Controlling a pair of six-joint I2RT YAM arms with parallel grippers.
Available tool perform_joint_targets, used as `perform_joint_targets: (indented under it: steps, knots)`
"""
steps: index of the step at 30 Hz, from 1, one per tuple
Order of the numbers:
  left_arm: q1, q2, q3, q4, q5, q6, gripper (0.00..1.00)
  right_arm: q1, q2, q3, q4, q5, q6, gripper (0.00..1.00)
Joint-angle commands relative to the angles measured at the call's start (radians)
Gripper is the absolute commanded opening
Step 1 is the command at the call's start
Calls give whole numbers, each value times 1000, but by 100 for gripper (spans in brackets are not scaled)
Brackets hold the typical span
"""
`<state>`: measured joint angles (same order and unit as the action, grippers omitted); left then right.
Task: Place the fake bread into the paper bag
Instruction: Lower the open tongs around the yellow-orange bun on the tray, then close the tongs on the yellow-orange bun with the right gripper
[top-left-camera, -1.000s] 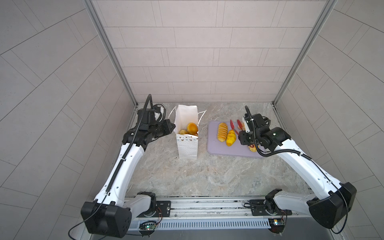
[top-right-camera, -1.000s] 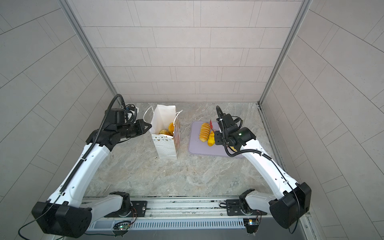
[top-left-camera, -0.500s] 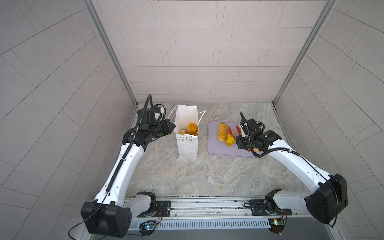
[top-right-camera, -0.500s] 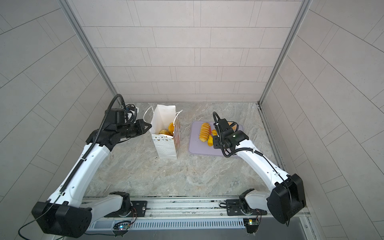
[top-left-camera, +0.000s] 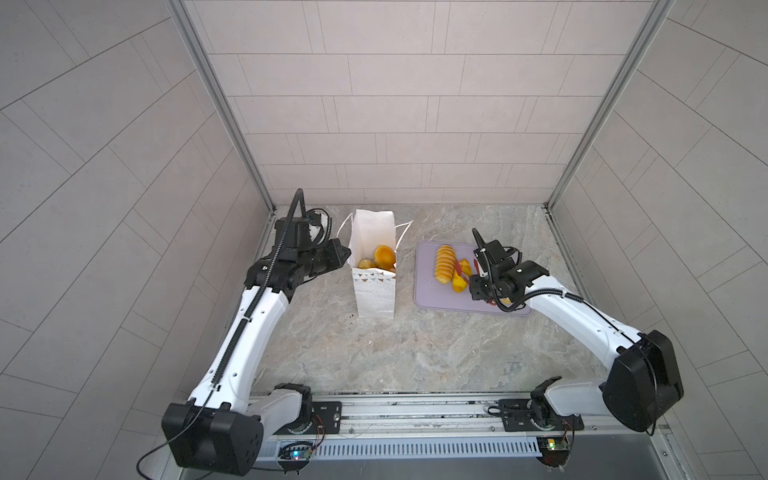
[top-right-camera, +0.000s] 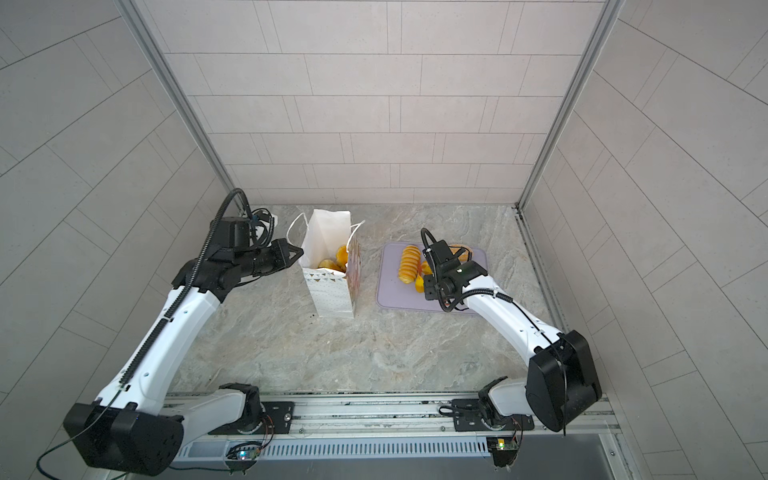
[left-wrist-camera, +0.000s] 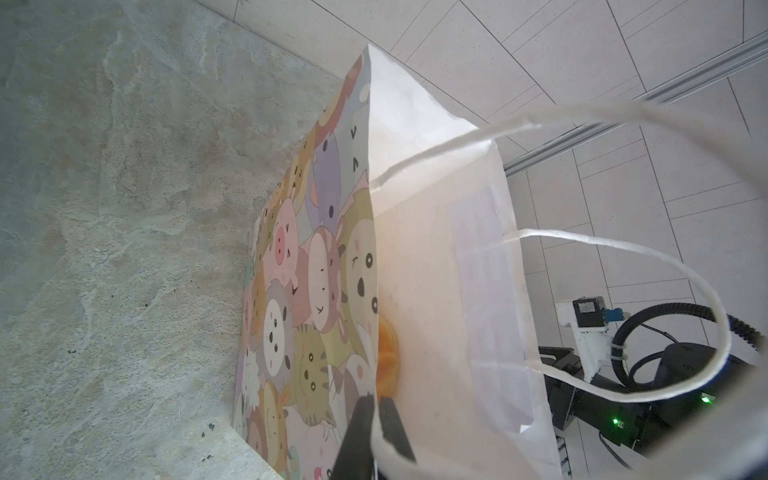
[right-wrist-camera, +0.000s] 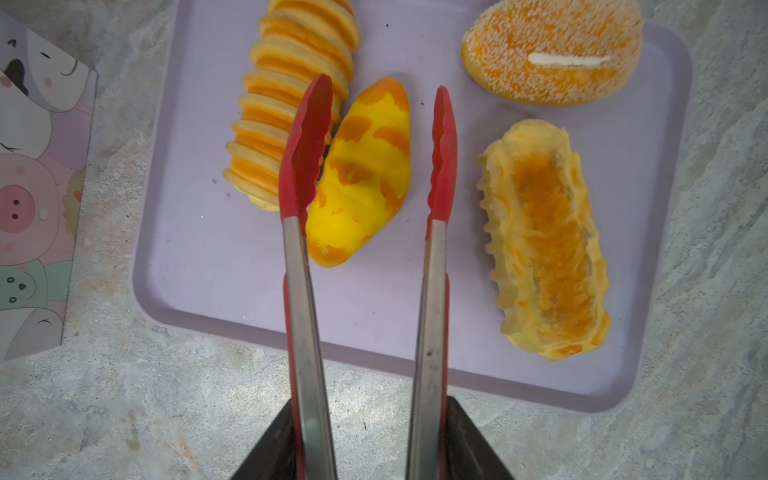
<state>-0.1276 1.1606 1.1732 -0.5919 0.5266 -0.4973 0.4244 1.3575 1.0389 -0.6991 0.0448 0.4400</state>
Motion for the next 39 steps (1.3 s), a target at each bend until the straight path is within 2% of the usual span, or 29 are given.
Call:
perform_joint_targets:
  steps: [1, 16, 28, 39]
  knots:
    - [-3, -12, -10, -5, 3, 13, 8, -5, 13, -1, 20, 29, 22, 52]
    - [-4, -11, -10, -5, 3, 14, 8, -11, 61, -4, 18, 8, 28, 52]
    - [-3, -11, -8, -5, 1, 13, 8, -25, 29, -13, 14, 7, 34, 41]
    - [-2, -11, -7, -3, 6, 9, 8, -56, -71, -26, -2, 38, 20, 37]
